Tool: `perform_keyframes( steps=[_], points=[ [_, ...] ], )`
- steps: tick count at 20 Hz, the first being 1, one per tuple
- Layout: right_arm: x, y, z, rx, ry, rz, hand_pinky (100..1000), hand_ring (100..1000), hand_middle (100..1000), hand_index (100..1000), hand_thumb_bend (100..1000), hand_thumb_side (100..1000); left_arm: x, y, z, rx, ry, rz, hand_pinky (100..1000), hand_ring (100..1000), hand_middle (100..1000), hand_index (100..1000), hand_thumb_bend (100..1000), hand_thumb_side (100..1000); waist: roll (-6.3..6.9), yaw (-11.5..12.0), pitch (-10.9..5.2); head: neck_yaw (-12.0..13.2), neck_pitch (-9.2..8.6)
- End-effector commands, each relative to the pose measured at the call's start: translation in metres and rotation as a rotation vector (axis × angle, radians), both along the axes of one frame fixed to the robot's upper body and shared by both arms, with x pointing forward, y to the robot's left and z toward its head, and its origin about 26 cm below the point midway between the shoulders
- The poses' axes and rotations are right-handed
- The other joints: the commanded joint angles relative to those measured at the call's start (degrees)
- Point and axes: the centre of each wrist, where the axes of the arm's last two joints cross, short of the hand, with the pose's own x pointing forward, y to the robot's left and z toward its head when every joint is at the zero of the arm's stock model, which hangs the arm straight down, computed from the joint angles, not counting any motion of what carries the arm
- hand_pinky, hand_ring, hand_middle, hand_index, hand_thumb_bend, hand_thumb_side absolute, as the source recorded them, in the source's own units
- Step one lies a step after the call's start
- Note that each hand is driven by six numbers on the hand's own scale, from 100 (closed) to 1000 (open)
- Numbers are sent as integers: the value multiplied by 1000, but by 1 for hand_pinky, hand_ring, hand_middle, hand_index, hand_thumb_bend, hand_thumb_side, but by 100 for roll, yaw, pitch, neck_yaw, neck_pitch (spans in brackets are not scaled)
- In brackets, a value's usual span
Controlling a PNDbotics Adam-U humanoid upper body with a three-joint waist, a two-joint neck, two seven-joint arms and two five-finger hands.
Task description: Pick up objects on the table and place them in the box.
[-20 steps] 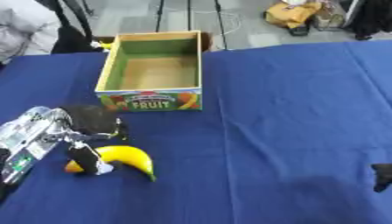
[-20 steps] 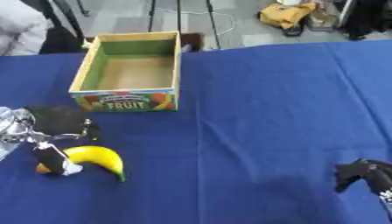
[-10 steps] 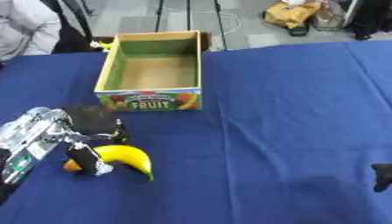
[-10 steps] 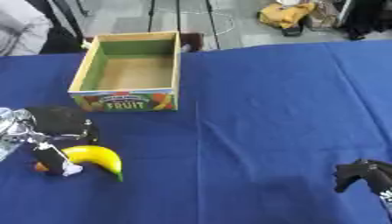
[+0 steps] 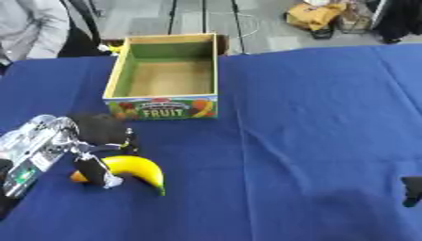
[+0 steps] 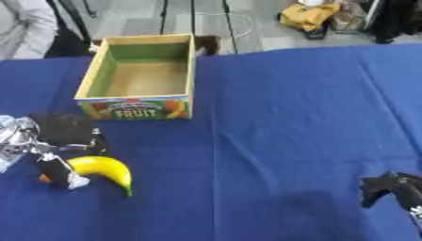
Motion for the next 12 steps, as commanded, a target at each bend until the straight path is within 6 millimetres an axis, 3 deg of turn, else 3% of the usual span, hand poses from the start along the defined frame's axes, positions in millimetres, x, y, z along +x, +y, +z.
perform_keyframes(
  steps=[1, 12],
  points=[
    [-2, -1, 7, -13, -22, 0, 774, 476, 491, 632, 100, 1000, -3, 7, 17, 10, -32, 0, 405, 597, 462, 554, 100, 525, -3, 10, -125, 11, 11],
    [-2, -3, 7, -10, -18, -6, 775, 477, 492, 632, 100, 1000, -16, 8, 37, -16, -70, 1, 399, 591, 458, 551, 100, 514, 23, 29, -169, 15, 25]
  ],
)
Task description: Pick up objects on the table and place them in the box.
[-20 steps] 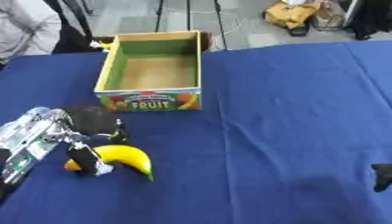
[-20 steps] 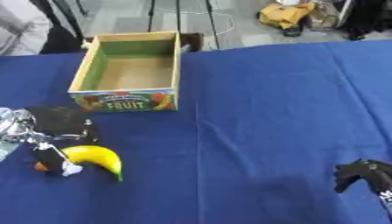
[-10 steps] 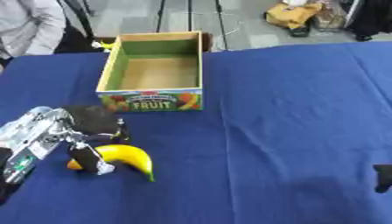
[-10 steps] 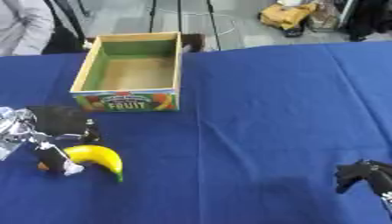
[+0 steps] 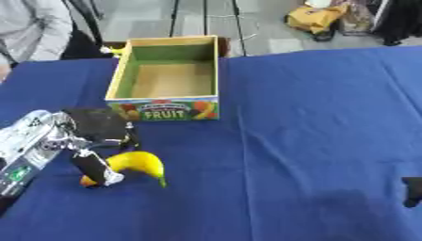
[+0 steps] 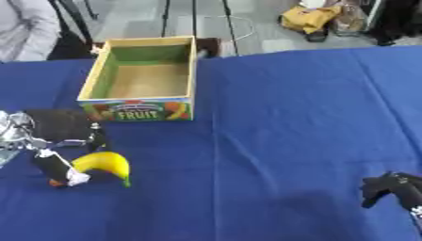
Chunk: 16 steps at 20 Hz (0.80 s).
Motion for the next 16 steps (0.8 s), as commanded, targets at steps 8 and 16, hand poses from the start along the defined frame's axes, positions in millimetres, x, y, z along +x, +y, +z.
perform_keyframes(
  steps=[8, 16],
  points=[
    [-2, -3, 7, -10, -20, -3, 775, 477, 492, 632, 100, 1000, -12, 9, 29, -12, -62, 13, 369, 562, 434, 521, 100, 504, -14, 13, -141, 22, 3],
    [-2, -3, 6, -10, -19, -4, 776, 477, 492, 632, 100, 1000, -15, 9, 36, -63, -78, 18, 343, 538, 417, 501, 100, 514, -20, 15, -144, 22, -20]
  ],
)
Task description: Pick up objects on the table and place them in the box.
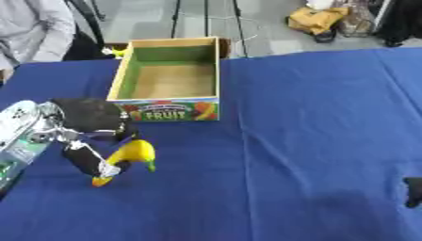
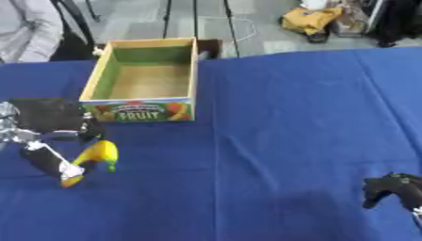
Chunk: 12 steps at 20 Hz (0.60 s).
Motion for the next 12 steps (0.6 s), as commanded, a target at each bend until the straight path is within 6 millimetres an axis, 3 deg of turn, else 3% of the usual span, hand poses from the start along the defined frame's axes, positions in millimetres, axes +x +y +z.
perform_keyframes(
  steps=[1, 12],
  points=[
    [-2, -3, 7, -12, -20, -3, 776, 477, 492, 632, 100, 1000, -5, 6, 18, -7, -44, 15, 340, 535, 414, 498, 100, 514, -12, 11, -119, 7, -25],
    [-2, -3, 7, -14, -20, -4, 778, 477, 492, 633, 100, 1000, -14, 10, 36, -86, -103, 40, 316, 510, 390, 480, 100, 514, -12, 30, -112, -15, -43]
  ],
)
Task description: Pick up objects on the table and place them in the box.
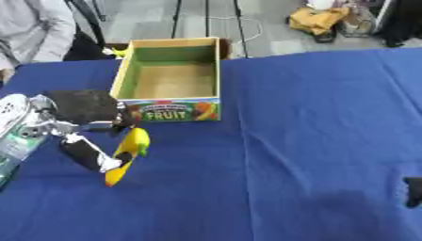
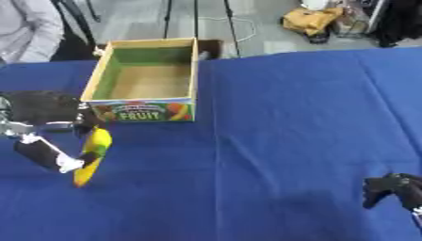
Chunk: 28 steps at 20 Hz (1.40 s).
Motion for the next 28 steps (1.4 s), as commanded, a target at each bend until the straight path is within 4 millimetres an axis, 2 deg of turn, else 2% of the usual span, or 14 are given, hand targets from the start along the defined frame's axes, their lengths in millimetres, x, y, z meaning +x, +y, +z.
perform_keyframes(
  steps=[1, 16, 28],
  points=[
    [-2, -3, 7, -14, -21, -3, 778, 477, 492, 633, 100, 1000, -6, 9, 22, -11, -66, 24, 313, 506, 387, 478, 100, 513, -13, 10, -111, -13, -44],
    [-2, -4, 7, -20, -17, -8, 779, 477, 492, 632, 100, 1000, -19, 25, 64, -113, -193, 64, 307, 502, 378, 470, 100, 500, 52, -8, -130, -9, -14],
    [-2, -5, 8, -26, -18, -16, 780, 476, 492, 630, 100, 1000, -15, 44, 84, -162, -267, 139, 301, 497, 373, 464, 100, 481, 116, -76, -97, 52, -44]
  ],
)
